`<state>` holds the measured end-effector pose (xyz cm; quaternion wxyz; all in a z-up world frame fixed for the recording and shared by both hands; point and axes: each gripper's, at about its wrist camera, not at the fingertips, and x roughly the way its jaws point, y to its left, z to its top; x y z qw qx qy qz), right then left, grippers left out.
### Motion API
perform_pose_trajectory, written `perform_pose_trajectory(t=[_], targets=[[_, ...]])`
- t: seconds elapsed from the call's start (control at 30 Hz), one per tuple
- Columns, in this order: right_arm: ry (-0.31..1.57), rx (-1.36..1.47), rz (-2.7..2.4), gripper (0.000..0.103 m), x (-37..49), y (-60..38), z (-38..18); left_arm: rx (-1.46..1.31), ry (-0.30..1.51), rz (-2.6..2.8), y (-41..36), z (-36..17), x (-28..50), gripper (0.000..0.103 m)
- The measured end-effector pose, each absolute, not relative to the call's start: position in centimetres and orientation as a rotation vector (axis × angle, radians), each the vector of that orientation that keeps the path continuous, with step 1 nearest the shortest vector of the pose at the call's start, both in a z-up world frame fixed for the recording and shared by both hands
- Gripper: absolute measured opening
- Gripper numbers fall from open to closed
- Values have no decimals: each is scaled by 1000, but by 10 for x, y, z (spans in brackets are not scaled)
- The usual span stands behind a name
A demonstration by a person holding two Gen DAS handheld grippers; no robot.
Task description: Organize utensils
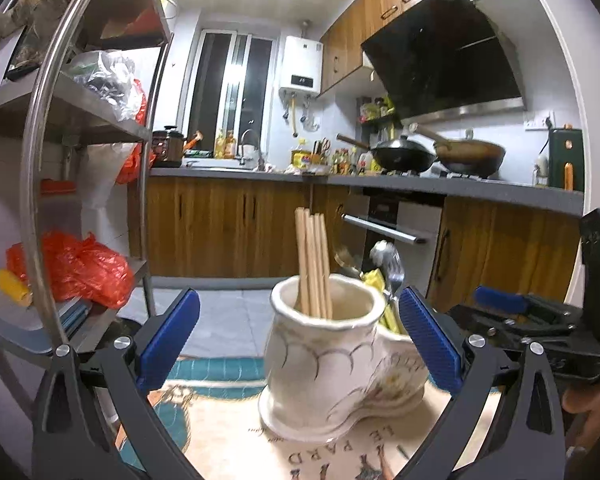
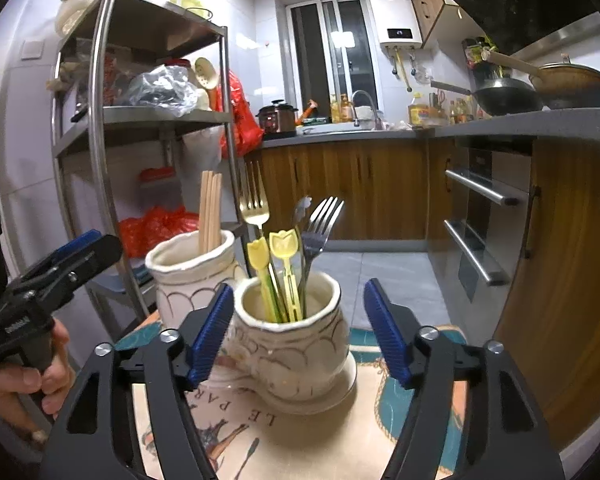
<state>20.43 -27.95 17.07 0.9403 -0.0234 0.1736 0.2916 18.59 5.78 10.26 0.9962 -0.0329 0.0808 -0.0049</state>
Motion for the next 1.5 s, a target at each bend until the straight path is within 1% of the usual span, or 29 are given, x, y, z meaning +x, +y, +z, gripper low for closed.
perform_pose_trajectory(t=[0.03, 0.1, 0.4, 0.7, 1.5], targets=[[354, -45, 593, 74, 204, -280, 170, -68, 168, 0, 58, 101, 184, 98], [351, -46, 582, 80, 201, -280, 165, -77, 179, 23, 60, 96, 182, 98], [321, -42, 536, 91, 186, -286, 147, -27, 170, 95, 50, 79, 165, 98], [319, -45, 542, 94, 174, -287, 141, -17, 215, 112, 41, 67, 165, 98], [298, -102, 532, 95, 163, -282, 141, -2, 203, 147, 36, 67, 160, 98]])
